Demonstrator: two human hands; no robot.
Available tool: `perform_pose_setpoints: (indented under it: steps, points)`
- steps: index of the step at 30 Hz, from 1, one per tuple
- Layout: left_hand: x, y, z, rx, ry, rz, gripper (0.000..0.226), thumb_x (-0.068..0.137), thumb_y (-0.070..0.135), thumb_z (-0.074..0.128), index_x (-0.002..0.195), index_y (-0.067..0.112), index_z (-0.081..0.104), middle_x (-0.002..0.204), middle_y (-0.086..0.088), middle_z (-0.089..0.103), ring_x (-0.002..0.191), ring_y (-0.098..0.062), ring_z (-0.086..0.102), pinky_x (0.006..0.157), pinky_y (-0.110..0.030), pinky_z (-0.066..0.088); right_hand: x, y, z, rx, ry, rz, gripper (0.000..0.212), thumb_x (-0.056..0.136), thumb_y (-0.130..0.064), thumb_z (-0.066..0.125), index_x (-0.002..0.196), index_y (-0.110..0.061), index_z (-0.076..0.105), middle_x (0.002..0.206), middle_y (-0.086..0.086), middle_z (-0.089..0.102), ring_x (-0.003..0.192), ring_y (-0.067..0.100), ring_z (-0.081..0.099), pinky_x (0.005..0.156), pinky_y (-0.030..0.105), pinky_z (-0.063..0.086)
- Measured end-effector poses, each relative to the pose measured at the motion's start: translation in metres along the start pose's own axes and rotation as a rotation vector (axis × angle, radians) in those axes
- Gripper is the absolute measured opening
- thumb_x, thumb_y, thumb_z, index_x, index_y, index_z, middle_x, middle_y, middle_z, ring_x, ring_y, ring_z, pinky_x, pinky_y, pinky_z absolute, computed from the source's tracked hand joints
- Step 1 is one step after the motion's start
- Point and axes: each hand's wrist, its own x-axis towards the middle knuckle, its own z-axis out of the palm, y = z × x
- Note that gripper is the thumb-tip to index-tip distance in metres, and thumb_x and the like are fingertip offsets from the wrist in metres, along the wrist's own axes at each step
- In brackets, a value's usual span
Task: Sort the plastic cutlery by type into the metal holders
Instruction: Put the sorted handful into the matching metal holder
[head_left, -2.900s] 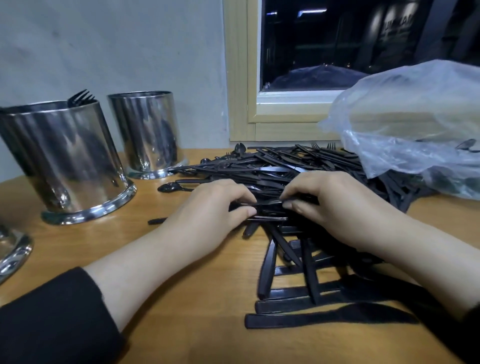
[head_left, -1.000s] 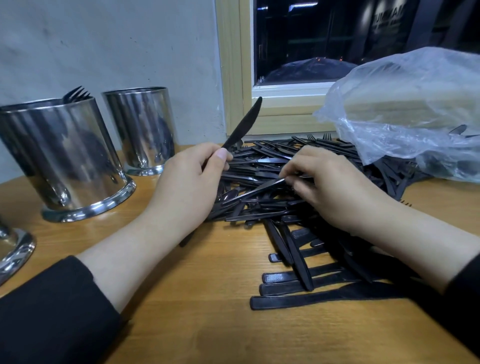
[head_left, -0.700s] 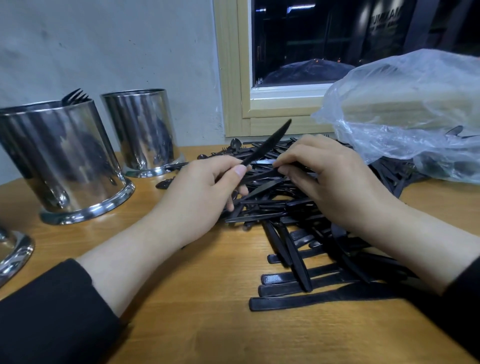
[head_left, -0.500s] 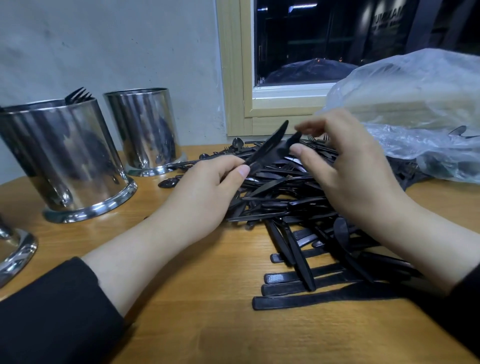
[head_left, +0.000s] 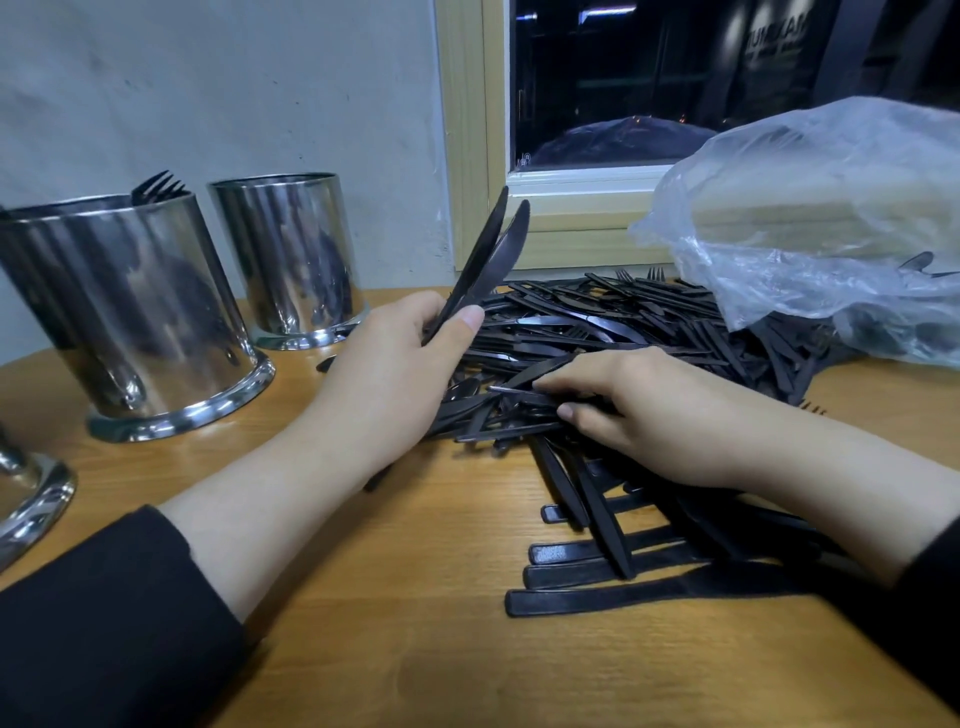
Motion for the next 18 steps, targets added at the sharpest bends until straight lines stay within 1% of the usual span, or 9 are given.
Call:
perform_pose_setpoints:
  steps: [3,7,9,13,18]
  points:
    - [-0.0006,-0.0003,0.0008,-0.015,-0.008,0.001,0.039,0.103,0.045,0.051,0.094,0.01,0.064,0.045,0.014,0.037,0.045,-0.008,0.032,0.055,-0.034,0.028,0.0023,0.0027,0.0034,0.039,0.0,-0.012,0.038,0.1,-0.034,0.056,0.138,-0.032,0.058,0.132,-0.018,0.06,0.123,0.007,0.055,0.109,0.033,0.042]
    - [-0.0009,0.0009,0.0003,-0.005,-0.009,0.008,0.038,0.103,0.045,0.05,0.091,0.012,0.064,0.046,0.014,0.039,0.046,-0.008,0.034,0.056,-0.034,0.031,0.0023,0.0031,0.0024,0.113,0.035,-0.002,0.04,0.097,-0.032,0.064,0.136,-0.033,0.059,0.125,-0.021,0.06,0.118,0.0,0.055,0.106,0.023,0.041]
    - [-0.0013,0.0012,0.0005,0.001,-0.014,0.008,0.037,0.103,0.046,0.05,0.09,0.014,0.064,0.046,0.014,0.041,0.045,-0.006,0.035,0.057,-0.033,0.032,0.0013,0.0027,0.0015,0.153,0.048,0.011,0.038,0.095,-0.032,0.067,0.132,-0.034,0.061,0.122,-0.023,0.061,0.114,-0.003,0.055,0.103,0.02,0.041]
    - [-0.0022,0.0013,0.0006,0.012,-0.023,0.013,0.037,0.103,0.045,0.05,0.088,0.014,0.063,0.046,0.014,0.043,0.044,-0.005,0.035,0.056,-0.033,0.032,0.0013,0.0019,0.0021,0.217,0.092,0.038,0.028,0.091,-0.032,0.073,0.117,-0.036,0.067,0.112,-0.022,0.065,0.107,-0.006,0.058,0.095,0.017,0.043]
    - [-0.0021,0.0009,0.0003,0.022,-0.028,0.015,0.041,0.103,0.046,0.05,0.089,0.009,0.061,0.048,0.012,0.041,0.046,-0.007,0.035,0.057,-0.032,0.033,0.0021,0.0023,0.0013,0.221,0.132,0.001,0.007,0.089,-0.034,0.074,0.092,-0.036,0.068,0.097,-0.02,0.062,0.095,-0.003,0.059,0.088,0.021,0.046]
